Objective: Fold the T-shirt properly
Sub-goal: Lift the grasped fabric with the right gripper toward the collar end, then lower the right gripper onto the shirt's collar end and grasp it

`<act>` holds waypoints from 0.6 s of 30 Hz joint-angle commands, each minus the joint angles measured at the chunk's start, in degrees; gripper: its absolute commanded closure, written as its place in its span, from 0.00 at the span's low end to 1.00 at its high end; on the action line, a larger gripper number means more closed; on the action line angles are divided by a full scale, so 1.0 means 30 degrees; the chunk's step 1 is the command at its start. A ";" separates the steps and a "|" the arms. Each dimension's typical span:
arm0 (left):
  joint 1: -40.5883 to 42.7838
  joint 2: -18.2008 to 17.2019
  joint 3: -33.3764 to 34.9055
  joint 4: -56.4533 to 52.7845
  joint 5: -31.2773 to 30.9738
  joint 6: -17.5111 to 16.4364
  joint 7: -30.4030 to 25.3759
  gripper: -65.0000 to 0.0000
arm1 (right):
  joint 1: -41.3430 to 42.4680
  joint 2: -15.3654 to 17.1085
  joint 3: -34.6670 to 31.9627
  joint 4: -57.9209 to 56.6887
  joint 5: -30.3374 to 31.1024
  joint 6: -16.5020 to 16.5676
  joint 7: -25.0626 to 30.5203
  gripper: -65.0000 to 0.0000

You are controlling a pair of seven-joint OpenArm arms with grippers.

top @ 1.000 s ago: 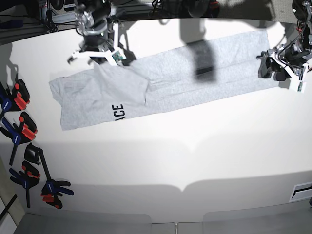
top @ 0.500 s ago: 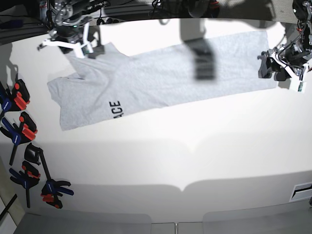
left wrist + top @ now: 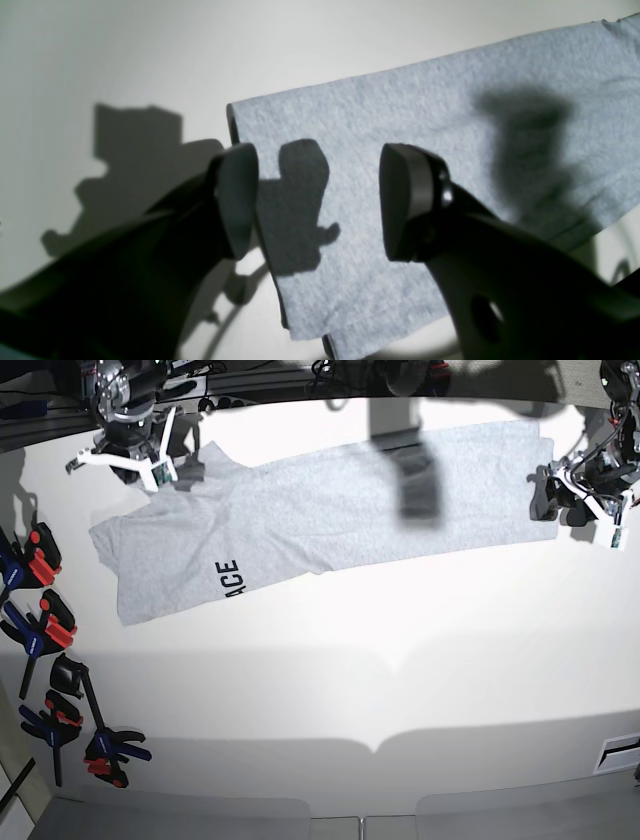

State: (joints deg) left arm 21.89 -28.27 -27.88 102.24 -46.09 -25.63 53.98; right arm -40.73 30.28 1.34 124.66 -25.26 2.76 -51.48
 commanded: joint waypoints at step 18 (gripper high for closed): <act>-0.0044 -0.0321 -0.0197 0.0291 -0.0168 -0.0095 -0.0444 0.45 | 0.9347 -0.1938 0.0153 0.0204 0.9020 0.0940 -0.2025 1.00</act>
State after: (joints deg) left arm 21.91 -28.27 -27.88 102.24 -46.09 -25.63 53.98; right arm -13.26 23.86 1.52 124.51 2.31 6.00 -58.83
